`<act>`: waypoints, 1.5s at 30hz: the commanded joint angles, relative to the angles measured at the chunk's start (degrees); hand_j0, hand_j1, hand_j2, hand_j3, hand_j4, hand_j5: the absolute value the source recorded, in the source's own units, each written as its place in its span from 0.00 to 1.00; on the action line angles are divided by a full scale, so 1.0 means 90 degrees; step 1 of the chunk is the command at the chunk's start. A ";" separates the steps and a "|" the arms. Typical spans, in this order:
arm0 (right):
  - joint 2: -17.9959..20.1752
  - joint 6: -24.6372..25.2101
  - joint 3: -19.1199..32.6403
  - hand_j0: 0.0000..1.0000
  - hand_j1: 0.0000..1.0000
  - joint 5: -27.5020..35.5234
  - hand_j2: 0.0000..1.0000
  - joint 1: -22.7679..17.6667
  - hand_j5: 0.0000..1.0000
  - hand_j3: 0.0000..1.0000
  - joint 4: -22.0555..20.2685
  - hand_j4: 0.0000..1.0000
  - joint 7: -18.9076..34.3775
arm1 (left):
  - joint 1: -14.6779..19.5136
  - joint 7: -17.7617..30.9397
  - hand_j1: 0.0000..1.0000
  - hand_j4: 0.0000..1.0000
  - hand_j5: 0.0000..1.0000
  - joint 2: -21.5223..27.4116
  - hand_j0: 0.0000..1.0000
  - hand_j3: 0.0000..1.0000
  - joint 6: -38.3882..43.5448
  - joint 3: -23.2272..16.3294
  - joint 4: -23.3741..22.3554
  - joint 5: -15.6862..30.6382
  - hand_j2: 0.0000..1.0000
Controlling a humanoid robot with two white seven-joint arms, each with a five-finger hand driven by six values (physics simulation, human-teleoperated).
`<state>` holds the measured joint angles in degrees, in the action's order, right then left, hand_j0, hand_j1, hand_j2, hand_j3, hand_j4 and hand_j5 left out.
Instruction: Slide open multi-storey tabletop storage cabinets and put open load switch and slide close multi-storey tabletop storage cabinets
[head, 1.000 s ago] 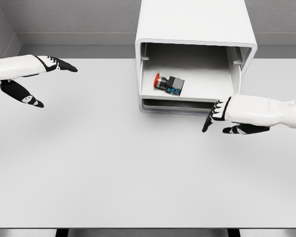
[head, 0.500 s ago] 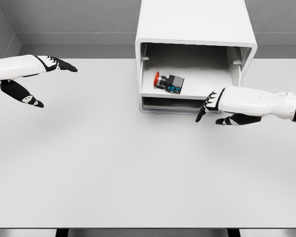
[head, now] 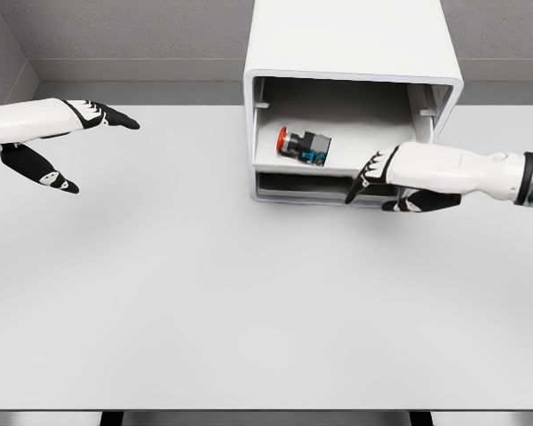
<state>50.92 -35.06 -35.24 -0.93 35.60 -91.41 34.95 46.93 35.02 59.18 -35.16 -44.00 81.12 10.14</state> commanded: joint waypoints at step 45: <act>0.0279 0.0006 -0.0733 1.00 1.00 -0.0092 1.00 -0.0205 1.00 1.00 -0.0820 1.00 0.0005 | -0.0273 -0.0003 1.00 1.00 1.00 -0.0150 1.00 1.00 0.0018 -0.0082 -0.0214 0.0036 1.00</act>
<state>53.36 -35.16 -41.79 -2.09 33.75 -98.84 35.02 44.47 35.02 57.91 -35.17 -44.72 79.23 10.03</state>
